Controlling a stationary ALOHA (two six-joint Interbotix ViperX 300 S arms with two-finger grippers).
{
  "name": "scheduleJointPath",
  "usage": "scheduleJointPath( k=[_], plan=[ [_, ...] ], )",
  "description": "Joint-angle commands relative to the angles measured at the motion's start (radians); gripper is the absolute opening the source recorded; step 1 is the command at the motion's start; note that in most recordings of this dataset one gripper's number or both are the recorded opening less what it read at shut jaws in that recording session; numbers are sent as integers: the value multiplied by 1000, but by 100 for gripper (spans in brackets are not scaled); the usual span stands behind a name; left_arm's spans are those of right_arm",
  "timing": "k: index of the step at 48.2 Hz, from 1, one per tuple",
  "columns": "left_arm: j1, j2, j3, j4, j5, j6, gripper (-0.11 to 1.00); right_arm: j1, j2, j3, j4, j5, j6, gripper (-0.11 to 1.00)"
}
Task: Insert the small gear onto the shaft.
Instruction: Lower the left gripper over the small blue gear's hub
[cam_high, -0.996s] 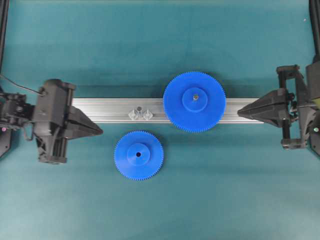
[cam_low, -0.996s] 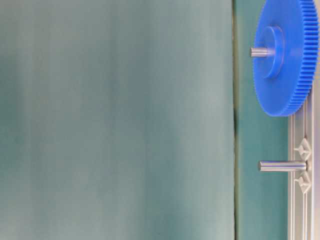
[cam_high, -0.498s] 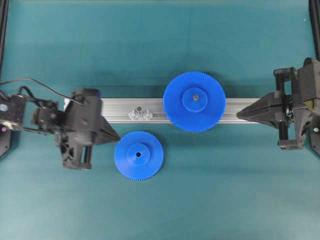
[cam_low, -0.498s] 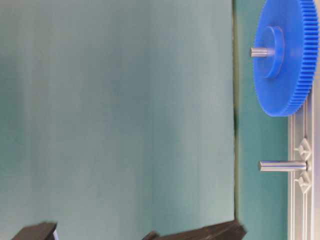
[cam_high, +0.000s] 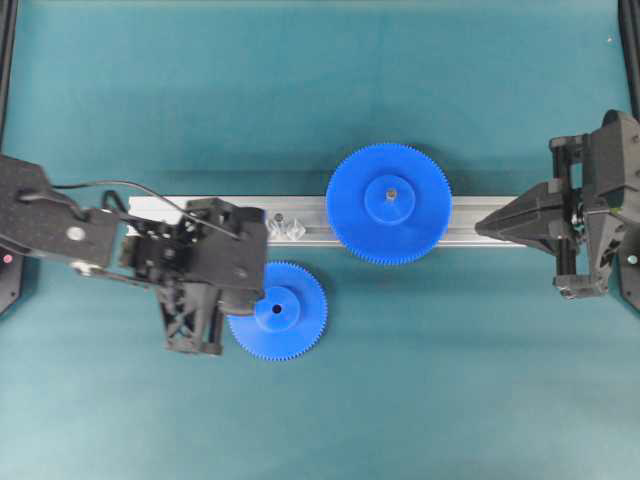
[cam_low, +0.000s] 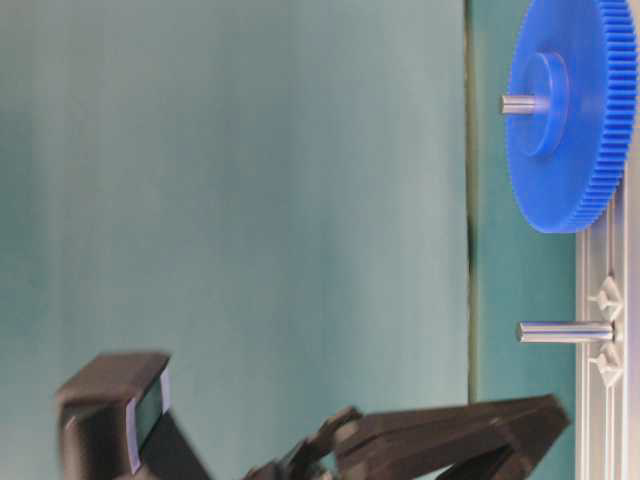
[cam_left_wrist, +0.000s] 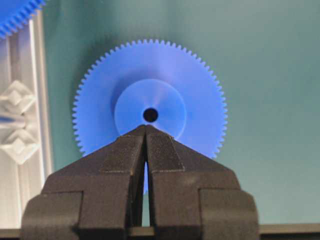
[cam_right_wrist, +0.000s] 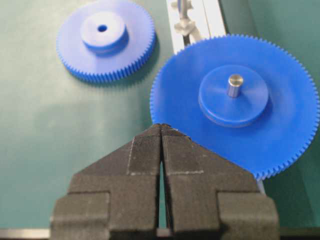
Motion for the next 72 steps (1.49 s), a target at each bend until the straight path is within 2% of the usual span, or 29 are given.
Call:
scheduleJointPath(
  k=[1,14,31,58,72],
  plan=[
    [-6,17,-52,2,18,-2,-2,-3,2,-26,2,-5,11,0],
    [-6,120,-164,2,158,-12,-2,-3,2,-23,2,-5,11,0],
    [-6,199,-255,2,282,-12,-2,-3,2,-23,2,-5,11,0],
    [-12,264,-310,2,368,-12,-2,-3,0,-17,2,-5,11,0],
    [-12,273,-330,2,374,-12,-2,-3,2,-17,3,-9,12,0]
  ],
)
